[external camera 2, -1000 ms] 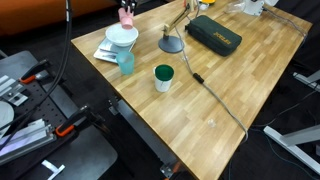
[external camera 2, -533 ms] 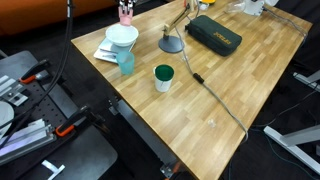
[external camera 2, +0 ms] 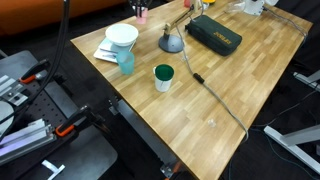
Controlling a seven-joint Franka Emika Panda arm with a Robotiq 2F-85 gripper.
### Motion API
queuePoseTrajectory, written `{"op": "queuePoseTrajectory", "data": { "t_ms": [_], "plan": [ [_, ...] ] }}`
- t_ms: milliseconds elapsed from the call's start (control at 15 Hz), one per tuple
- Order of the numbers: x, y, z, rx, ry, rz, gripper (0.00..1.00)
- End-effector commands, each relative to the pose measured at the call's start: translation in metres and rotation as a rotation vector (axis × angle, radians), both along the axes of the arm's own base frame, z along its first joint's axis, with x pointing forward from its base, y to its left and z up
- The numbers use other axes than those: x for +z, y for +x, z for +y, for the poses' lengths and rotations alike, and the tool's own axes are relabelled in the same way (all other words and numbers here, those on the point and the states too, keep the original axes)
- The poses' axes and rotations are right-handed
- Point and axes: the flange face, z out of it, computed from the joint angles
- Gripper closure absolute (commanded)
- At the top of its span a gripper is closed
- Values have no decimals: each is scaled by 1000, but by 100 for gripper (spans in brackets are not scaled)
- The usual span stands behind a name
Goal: Pour the liquid in the pink cup into the white bowl on the scale
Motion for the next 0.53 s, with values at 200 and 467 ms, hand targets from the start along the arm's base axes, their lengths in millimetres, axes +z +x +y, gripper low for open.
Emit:
{"op": "queuePoseTrajectory", "data": {
  "t_ms": [200,467],
  "plan": [
    [13,-15,-30,-158,-22,-237,96],
    [8,-38,-50,-182,-5,-279,96]
  ]
}}
